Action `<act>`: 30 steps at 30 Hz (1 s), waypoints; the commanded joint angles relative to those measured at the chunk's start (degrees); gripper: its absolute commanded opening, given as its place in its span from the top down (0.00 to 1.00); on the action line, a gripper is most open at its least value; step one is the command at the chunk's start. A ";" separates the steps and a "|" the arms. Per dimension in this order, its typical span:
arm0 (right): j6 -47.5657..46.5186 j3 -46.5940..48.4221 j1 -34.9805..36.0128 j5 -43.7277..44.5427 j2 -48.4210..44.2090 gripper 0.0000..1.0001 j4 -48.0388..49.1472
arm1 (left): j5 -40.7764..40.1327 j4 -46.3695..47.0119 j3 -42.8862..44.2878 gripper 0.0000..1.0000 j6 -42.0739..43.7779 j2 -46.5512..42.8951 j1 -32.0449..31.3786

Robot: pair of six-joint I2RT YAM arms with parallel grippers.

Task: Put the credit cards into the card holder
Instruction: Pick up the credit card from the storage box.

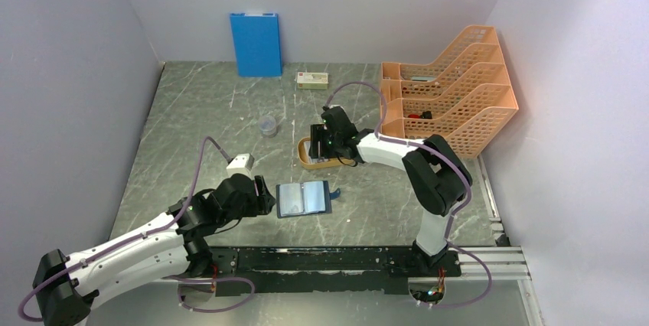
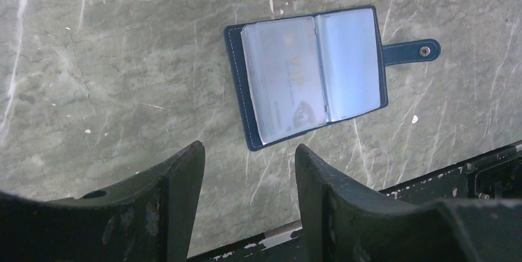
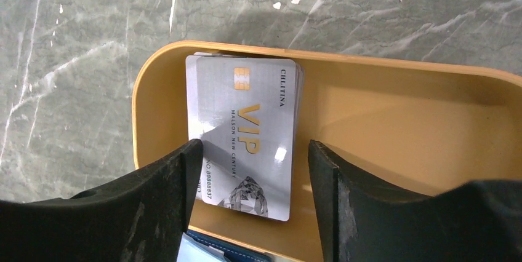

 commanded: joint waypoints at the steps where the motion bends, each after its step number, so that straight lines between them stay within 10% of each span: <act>1: -0.17 -2.07 -0.76 0.54 -0.41 0.35 -0.54 | 0.84 1.35 0.40 0.40 0.30 -0.15 0.15; 19: 3.61 -7.68 -4.79 -8.09 -6.87 0.19 7.52 | 1.00 1.51 0.08 0.39 -0.02 -0.85 0.14; 30: 5.84 -7.81 -7.83 -14.88 -3.85 0.30 9.94 | 0.95 1.19 -0.09 0.39 -0.23 -0.99 0.15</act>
